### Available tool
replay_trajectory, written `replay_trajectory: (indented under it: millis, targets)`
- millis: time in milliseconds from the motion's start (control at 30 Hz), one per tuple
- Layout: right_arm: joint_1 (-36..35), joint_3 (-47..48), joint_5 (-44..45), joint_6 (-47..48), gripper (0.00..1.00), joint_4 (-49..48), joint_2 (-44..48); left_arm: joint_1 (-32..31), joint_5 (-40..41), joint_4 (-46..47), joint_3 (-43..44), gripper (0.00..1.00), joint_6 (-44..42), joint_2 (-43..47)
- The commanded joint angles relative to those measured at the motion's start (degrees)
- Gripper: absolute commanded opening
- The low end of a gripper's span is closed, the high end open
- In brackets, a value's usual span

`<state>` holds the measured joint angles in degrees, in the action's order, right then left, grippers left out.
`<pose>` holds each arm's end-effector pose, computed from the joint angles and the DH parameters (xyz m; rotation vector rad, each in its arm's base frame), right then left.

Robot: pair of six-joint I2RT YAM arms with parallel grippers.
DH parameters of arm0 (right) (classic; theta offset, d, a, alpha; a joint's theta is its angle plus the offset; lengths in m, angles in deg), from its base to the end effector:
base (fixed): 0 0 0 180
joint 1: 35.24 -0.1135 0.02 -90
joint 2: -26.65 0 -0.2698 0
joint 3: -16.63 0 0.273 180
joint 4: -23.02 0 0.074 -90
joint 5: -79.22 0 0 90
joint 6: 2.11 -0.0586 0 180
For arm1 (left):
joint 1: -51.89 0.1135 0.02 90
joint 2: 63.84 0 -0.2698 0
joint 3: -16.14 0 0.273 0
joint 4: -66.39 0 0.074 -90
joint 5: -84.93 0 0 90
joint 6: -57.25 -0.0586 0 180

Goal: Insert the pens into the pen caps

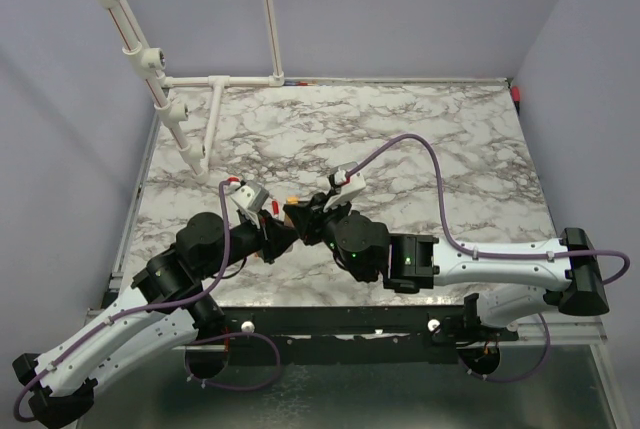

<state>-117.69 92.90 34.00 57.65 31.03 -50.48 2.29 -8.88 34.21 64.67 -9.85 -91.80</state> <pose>0.0865 0.3387 0.3546 -0.2030 1.7334 0.7970 0.1053 -0.1297 0.3093 0.4832 1.8155 -0.9559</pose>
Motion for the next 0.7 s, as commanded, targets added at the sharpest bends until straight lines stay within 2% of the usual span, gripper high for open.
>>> replay_trajectory:
  millis: [0, 333, 467, 667]
  targets:
    - [-3.5, -0.7, -2.8, -0.3, 0.14, 1.3, 0.7, 0.7, 6.1, 3.1, -0.3, 0.00, -0.1, 0.4]
    - [-4.6, 0.5, -2.2, 2.7, 0.47, 1.0, 1.4, 0.7, 5.7, 4.7, -1.6, 0.00, -0.2, 2.2]
    - [-4.6, -0.6, -2.0, 4.1, 0.54, 0.9, 3.9, 0.7, 4.5, 5.2, -1.7, 0.00, -0.4, 2.2]
    - [-4.6, -0.7, 0.9, 6.6, 0.58, 6.1, 8.0, 0.8, 2.2, 6.1, -2.1, 0.00, -0.9, 2.9]
